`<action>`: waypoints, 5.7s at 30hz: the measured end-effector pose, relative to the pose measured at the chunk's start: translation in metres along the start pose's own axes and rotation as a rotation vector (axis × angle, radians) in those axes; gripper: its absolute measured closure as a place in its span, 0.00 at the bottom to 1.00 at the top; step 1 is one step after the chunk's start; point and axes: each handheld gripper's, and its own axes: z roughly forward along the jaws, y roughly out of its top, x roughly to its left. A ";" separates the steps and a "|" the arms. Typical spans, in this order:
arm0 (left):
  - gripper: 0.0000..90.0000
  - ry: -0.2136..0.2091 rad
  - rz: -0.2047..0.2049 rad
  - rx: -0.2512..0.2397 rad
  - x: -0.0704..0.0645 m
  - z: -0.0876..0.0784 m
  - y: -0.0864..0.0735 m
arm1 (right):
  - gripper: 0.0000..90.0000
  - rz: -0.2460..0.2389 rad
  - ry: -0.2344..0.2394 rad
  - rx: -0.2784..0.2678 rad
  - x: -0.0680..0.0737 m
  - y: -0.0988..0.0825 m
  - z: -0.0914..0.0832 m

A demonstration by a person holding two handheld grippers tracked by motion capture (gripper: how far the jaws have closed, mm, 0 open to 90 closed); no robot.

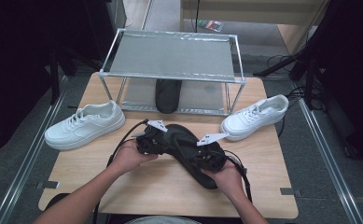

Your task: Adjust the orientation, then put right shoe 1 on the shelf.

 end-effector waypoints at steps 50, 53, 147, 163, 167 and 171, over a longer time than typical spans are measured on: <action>0.43 -0.047 -0.039 -0.136 0.014 -0.053 -0.004 | 0.54 0.161 -0.187 -0.147 -0.011 -0.029 -0.032; 0.42 -0.036 -0.038 -0.154 0.014 -0.055 -0.005 | 0.54 0.159 -0.208 -0.152 -0.012 -0.031 -0.024; 0.44 -0.007 -0.001 -0.207 0.015 -0.066 -0.009 | 0.82 0.478 -0.498 -0.223 -0.109 0.081 0.037; 0.44 -0.006 -0.004 -0.206 0.017 -0.066 -0.010 | 0.73 0.411 -0.485 -0.217 -0.112 0.083 0.037; 0.44 -0.007 -0.008 -0.205 0.018 -0.066 -0.010 | 0.73 0.369 -0.483 -0.228 -0.108 0.083 0.030; 0.44 -0.009 -0.014 -0.197 0.019 -0.066 -0.010 | 0.73 0.357 -0.446 -0.234 -0.100 0.080 0.022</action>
